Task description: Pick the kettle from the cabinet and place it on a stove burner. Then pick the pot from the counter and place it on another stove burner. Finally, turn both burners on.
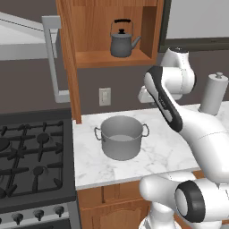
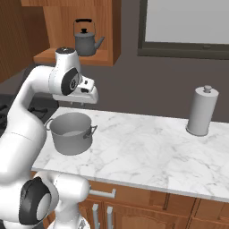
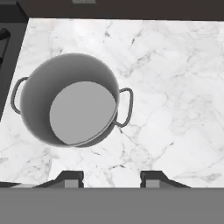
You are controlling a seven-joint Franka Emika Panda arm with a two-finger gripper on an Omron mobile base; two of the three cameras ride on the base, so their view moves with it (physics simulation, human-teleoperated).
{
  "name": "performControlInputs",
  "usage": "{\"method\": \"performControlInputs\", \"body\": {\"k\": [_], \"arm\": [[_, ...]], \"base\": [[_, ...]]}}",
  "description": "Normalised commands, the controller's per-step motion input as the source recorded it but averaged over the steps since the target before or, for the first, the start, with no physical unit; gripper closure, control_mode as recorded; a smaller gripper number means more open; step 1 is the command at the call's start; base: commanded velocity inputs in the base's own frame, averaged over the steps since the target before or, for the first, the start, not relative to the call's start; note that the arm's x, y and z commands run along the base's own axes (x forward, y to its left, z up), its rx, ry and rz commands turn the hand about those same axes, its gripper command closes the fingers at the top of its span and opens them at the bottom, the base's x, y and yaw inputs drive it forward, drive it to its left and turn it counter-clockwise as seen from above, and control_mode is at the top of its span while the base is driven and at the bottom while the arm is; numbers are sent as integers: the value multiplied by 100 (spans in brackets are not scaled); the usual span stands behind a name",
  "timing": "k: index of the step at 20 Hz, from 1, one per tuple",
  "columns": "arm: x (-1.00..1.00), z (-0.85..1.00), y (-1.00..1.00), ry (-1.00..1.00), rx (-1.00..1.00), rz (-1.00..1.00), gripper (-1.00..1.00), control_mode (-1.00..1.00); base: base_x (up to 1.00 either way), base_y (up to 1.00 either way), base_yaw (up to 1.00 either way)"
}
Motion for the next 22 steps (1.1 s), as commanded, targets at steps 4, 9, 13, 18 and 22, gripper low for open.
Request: {"method": "performControlInputs", "body": {"k": [4, 9, 13, 18, 22], "arm": [[-5, 1, 0, -6, 0, 0, -100, -100], [-13, 15, 0, -14, 0, 0, -100, -100], [-15, 25, 0, -16, 0, 0, -100, -100], [-8, 31, 4, -14, 0, -1, -100, -100], [-2, 36, 14, -12, -2, -1, -100, -100]], "base": [[0, 0, 0], [0, 0, 0], [0, 0, 0], [0, 0, 0], [0, 0, 0]]}}
